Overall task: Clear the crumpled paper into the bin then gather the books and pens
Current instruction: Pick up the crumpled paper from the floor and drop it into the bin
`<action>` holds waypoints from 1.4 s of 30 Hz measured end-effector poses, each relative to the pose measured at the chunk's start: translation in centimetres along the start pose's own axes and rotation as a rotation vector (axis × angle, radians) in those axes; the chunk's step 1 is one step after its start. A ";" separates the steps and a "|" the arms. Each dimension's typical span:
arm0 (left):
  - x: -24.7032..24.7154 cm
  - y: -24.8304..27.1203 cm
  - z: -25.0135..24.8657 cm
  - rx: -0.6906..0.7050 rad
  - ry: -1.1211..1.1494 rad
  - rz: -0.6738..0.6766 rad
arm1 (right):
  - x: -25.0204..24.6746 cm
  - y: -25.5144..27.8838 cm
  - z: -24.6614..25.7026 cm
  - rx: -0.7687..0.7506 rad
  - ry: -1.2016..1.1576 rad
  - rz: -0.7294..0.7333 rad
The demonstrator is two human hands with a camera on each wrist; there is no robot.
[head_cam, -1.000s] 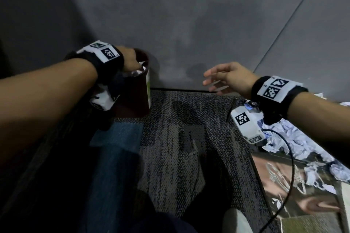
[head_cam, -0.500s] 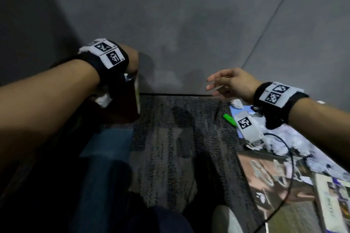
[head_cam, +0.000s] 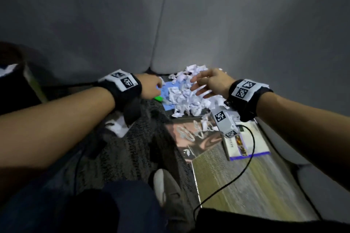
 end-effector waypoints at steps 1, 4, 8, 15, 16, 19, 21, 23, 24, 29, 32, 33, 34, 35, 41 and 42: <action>1.2 -0.9 -1.4 0.045 0.020 0.041 | -1.1 0.5 -1.2 0.034 0.025 -0.002; 4.4 -3.1 -5.6 0.112 0.034 0.168 | -5.1 1.9 -4.8 0.114 0.051 -0.041; 7.5 -6.7 -8.7 0.083 0.037 0.201 | -8.9 0.5 -10.2 0.158 0.029 -0.138; 14.6 -14.2 -11.1 -0.166 0.116 0.201 | -10.0 -6.1 -21.8 0.097 0.729 0.041; 15.3 -14.9 -11.4 -0.189 0.150 0.193 | -9.9 -7.2 -23.3 0.080 0.780 0.080; 16.0 -16.9 -12.8 -0.248 0.211 0.177 | -9.2 -9.6 -26.8 0.078 0.795 0.156; 16.1 -17.5 -13.7 -0.294 0.255 0.193 | -8.9 -10.3 -27.5 0.055 0.837 0.167; 15.7 -18.6 -14.7 -0.328 0.298 0.185 | -8.9 -10.6 -27.5 0.032 0.873 0.183; 15.6 -19.1 -15.2 -0.354 0.331 0.166 | -8.9 -10.8 -27.5 0.011 0.914 0.209; 16.9 -21.0 -18.0 -0.468 0.311 0.097 | -8.5 -11.1 -26.5 -0.135 0.715 0.121; 18.3 -21.4 -18.4 -0.454 0.200 -0.053 | -8.0 -11.3 -26.5 -0.124 0.374 -0.005; 18.6 -21.5 -18.1 -0.438 0.198 -0.076 | -7.5 -11.4 -26.5 -0.155 0.325 -0.035; 18.9 -21.6 -17.8 -0.414 0.212 -0.084 | -7.0 -11.5 -26.7 -0.211 0.328 -0.061; 18.9 -21.7 -17.5 -0.388 0.242 -0.089 | -6.4 -11.2 -26.9 -0.263 0.361 -0.078; 15.9 -20.5 -15.1 -0.286 0.365 -0.235 | -5.0 -10.3 -28.0 -0.316 0.687 -0.117; 15.3 -20.6 -14.5 -0.303 0.305 -0.241 | -5.2 -10.8 -27.8 -0.312 0.731 -0.133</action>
Point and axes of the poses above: each hand's wrist, its own y-axis away from the middle knuckle, its own x-axis out of the palm, z = x × y, the point moved 4 cm from there along -y, towards the middle knuckle, and after that the axes turned 13 degrees about -y, right-handed, at the moved point
